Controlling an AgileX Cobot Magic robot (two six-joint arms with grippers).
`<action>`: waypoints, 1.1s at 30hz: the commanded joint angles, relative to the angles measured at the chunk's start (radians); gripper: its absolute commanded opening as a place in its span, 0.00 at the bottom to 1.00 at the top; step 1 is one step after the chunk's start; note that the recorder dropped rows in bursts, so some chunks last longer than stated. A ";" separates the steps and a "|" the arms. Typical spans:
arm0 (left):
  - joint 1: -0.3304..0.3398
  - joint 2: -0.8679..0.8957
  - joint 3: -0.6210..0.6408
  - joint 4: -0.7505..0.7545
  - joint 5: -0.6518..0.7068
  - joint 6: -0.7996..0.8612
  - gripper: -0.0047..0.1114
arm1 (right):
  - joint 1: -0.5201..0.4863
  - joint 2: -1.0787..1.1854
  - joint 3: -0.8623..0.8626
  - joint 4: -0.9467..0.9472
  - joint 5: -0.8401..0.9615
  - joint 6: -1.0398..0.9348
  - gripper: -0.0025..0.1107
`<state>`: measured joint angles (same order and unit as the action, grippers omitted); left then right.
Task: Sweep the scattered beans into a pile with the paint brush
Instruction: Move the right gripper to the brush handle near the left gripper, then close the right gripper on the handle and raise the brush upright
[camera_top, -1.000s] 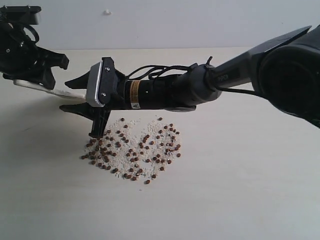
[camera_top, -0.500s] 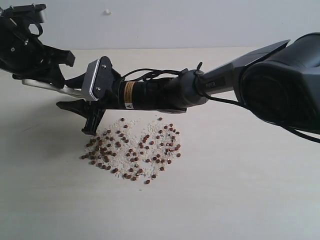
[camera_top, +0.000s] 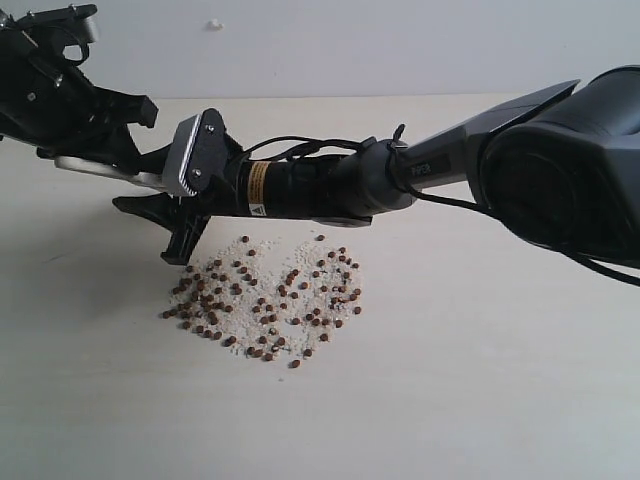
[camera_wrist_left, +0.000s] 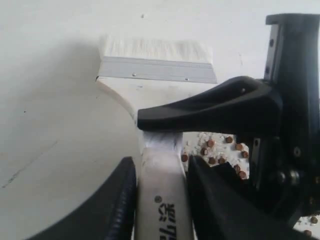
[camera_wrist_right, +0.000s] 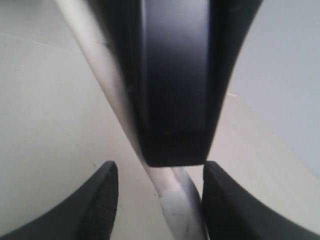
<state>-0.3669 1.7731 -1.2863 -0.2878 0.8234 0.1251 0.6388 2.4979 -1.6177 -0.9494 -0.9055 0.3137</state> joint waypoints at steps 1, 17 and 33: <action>-0.003 -0.011 -0.008 -0.013 -0.019 0.007 0.04 | 0.000 0.001 -0.005 0.009 -0.006 0.005 0.29; -0.003 -0.013 -0.008 -0.038 -0.141 0.052 0.80 | 0.000 0.001 -0.007 0.006 0.096 -0.089 0.02; 0.057 -0.224 -0.164 0.067 -0.280 0.052 0.76 | -0.041 -0.186 -0.007 0.118 0.186 -0.010 0.02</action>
<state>-0.3328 1.6091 -1.4433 -0.2286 0.5302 0.1755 0.6238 2.3765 -1.6201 -0.8634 -0.7153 0.2225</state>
